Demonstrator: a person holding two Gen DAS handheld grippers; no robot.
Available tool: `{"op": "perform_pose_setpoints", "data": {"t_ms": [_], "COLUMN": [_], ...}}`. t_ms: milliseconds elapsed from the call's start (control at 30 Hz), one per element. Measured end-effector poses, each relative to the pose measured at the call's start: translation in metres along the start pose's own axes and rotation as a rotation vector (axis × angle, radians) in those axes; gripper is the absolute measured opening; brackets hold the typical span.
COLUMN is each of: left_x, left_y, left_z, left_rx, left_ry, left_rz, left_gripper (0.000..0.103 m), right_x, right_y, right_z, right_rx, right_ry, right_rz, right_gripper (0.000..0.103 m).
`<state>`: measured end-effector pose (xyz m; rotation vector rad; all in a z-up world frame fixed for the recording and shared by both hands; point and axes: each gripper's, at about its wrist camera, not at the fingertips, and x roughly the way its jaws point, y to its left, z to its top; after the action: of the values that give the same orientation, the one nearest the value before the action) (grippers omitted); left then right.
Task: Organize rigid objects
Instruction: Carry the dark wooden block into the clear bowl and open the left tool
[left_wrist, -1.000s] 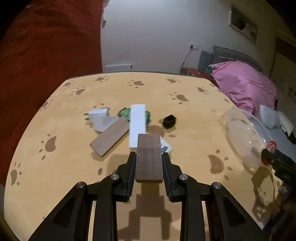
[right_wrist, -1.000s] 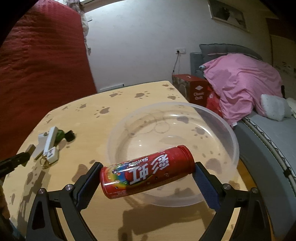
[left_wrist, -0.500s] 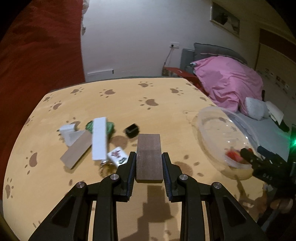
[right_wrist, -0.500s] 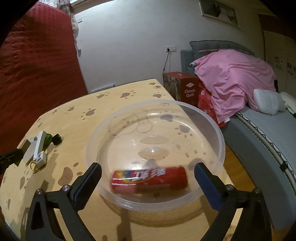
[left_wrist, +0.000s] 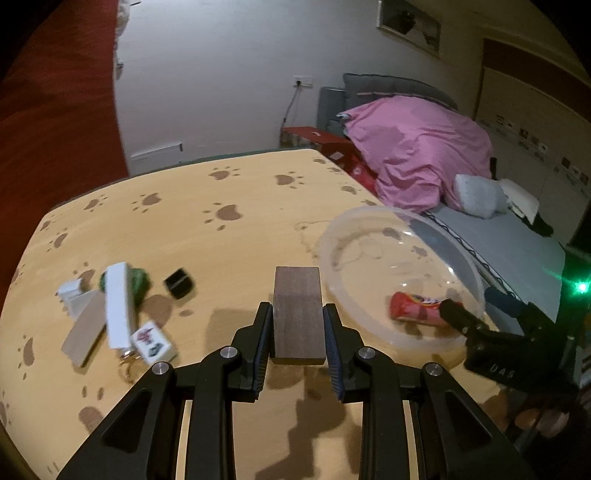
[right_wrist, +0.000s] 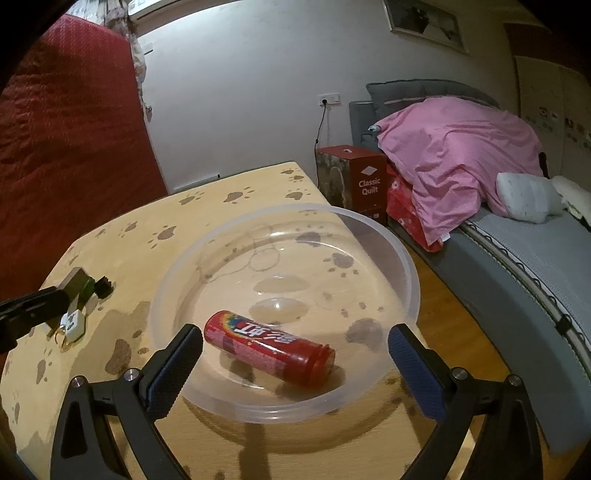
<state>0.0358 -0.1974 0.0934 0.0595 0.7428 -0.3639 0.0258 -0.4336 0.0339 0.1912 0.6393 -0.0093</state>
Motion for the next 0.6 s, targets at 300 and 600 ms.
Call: {"op": "perform_pose_setpoints", "data": {"t_ms": [300,600], "left_x": [0.019,0.043], "left_y": [-0.033,-0.051], "left_z": [0.018,0.028], "left_rx": [0.053,0.084], "left_ry": [0.007,0.03], "left_rz": [-0.065,-0.114], "left_gripper": [0.028,0.028], "right_x": [0.002,0.002], "right_y": [-0.011,-0.013], "right_z": [0.001,0.002], "right_rx": [0.023,0.035], "right_ry": [0.003,-0.005], "right_rz": [-0.011,-0.023], "right_gripper": [0.102,0.102]}}
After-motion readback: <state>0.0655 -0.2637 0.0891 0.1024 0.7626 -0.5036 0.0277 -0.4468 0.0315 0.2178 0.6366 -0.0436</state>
